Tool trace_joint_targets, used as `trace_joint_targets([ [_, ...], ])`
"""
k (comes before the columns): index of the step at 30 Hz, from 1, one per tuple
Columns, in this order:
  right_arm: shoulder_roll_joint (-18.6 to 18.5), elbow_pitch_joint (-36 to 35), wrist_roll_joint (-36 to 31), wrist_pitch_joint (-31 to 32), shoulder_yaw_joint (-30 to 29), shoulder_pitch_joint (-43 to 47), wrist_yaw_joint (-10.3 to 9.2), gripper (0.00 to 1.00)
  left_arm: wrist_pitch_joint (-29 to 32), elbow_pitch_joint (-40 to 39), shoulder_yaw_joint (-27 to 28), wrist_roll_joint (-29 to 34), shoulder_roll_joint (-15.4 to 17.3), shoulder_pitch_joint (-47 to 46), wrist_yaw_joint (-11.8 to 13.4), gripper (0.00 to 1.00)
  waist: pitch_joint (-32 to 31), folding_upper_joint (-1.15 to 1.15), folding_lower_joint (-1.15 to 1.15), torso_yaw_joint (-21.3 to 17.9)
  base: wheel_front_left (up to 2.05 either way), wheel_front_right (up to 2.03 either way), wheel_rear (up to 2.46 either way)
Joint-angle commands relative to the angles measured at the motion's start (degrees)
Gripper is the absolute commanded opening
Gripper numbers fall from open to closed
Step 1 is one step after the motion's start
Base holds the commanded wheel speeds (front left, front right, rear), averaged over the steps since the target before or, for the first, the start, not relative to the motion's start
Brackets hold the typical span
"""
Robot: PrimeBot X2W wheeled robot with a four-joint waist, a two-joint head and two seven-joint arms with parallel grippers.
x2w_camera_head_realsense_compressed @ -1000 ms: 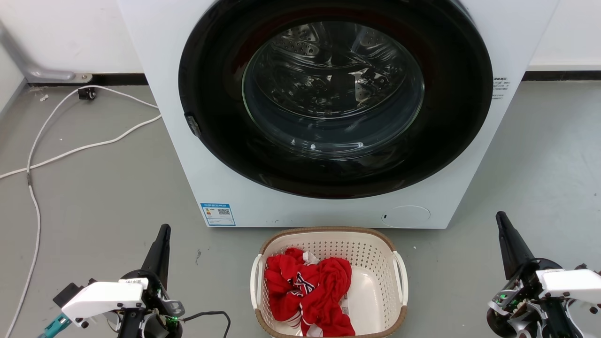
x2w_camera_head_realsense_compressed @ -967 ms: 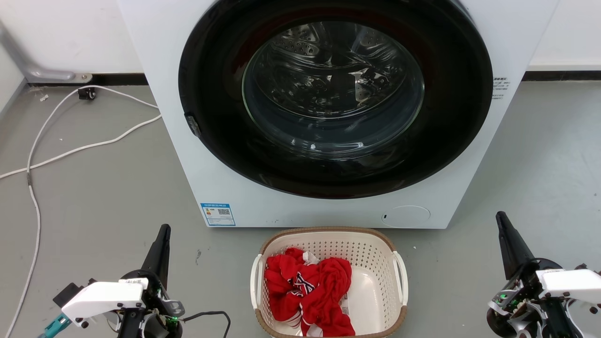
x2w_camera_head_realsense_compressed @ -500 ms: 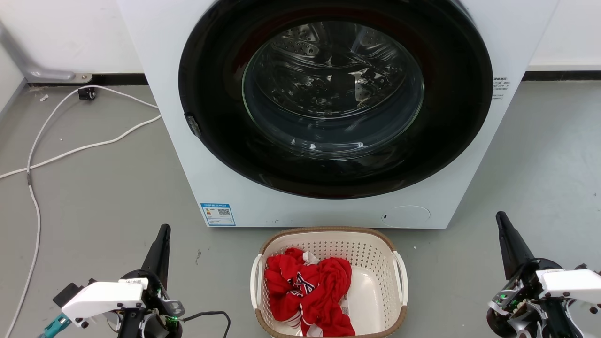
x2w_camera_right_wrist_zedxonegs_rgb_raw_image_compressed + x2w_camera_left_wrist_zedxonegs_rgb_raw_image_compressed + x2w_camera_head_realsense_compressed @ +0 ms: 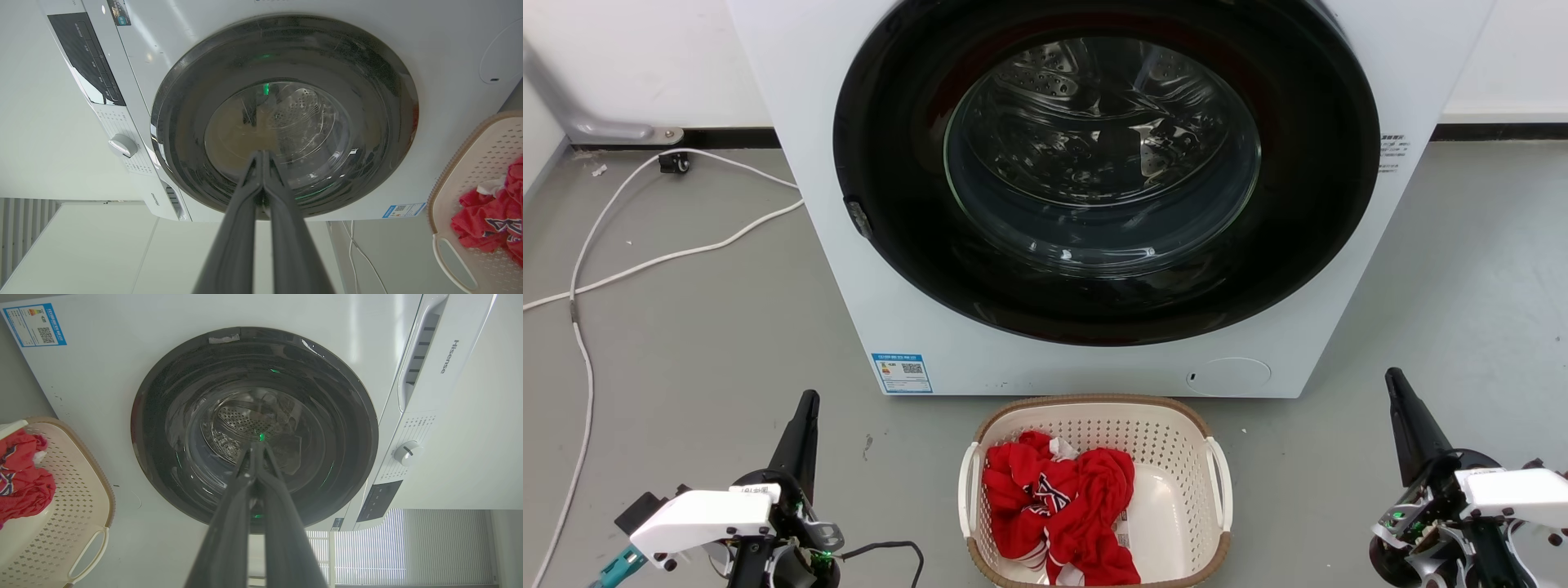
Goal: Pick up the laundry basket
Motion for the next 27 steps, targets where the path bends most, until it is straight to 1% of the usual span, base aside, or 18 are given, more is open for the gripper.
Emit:
trace_joint_targets([
  [1,0.2,0.1,-0.2,0.1,-0.1,-0.7,0.17,0.00,0.2,0.1,0.2,0.3,0.0,-0.7,-0.2,0.00,0.0,0.00,0.00,0.0,0.00,0.00,0.00],
  [11,0.2,0.1,-0.2,0.1,-0.1,-0.7,0.17,0.00,0.2,0.1,0.2,0.3,-0.1,-0.7,-0.2,0.00,0.0,0.00,0.00,0.0,0.00,0.00,0.00],
  [12,0.0,0.0,0.0,0.1,0.0,0.0,0.00,1.00,0.0,0.0,0.0,0.0,0.0,0.0,0.0,1.00,0.0,0.00,0.00,0.0,0.00,0.00,0.00],
  [15,0.1,0.9,0.0,0.0,0.1,0.8,0.00,1.00,-0.1,1.0,-0.2,0.0,-0.2,0.8,0.1,1.00,0.0,0.00,0.00,0.0,0.00,0.00,0.00],
  [21,0.0,-0.3,-1.3,-1.8,1.0,1.4,0.01,1.00,-1.8,-0.2,-2.2,0.8,-0.1,0.7,0.0,1.00,0.0,0.00,0.00,0.0,0.00,0.00,0.00],
  [24,-0.4,-0.8,-3.2,-2.7,1.5,1.7,0.01,1.00,-2.7,-0.8,-3.4,2.4,0.2,0.5,0.0,1.00,0.0,0.00,0.00,0.1,0.00,0.00,0.00],
  [27,-0.6,-1.4,-6.4,-3.5,1.8,1.9,0.02,1.00,-3.6,-1.2,-4.2,5.4,0.5,0.3,0.0,1.00,0.0,0.00,0.00,0.1,0.00,0.00,0.00],
])
